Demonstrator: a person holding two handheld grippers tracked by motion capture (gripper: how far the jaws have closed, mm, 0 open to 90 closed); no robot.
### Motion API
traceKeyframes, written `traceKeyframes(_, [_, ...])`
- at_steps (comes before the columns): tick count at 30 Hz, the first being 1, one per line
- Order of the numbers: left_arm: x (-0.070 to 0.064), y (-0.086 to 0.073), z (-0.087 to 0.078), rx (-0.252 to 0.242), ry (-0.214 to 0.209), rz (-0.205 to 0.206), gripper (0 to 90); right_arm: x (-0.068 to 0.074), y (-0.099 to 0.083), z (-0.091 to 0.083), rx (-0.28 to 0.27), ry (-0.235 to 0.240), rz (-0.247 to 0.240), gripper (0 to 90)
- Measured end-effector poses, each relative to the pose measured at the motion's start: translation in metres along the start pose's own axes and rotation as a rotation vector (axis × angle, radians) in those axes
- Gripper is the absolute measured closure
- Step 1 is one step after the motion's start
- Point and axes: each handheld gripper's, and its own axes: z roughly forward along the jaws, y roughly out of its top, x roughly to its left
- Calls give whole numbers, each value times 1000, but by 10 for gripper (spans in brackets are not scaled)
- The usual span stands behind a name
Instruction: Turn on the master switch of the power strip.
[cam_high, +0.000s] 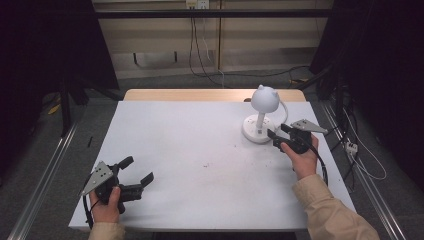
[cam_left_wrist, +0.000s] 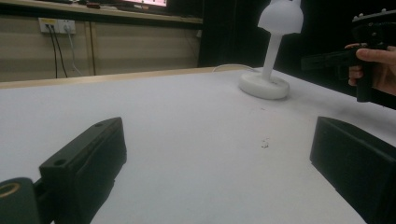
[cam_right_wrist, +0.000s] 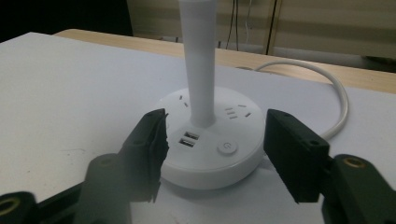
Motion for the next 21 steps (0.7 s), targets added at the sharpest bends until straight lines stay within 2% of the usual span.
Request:
traceKeyframes(11, [-1,0,1,0,-5,-1,34,-7,3,7,19,-17,-6,491])
traceKeyframes(16, [-2,0,1,-5,-10,-5,34,-10,3,10,16,-8,16,562])
traceKeyframes(21, [-2,0,2,1,-15,-2,34,-15,0,13,33,-17,12,623])
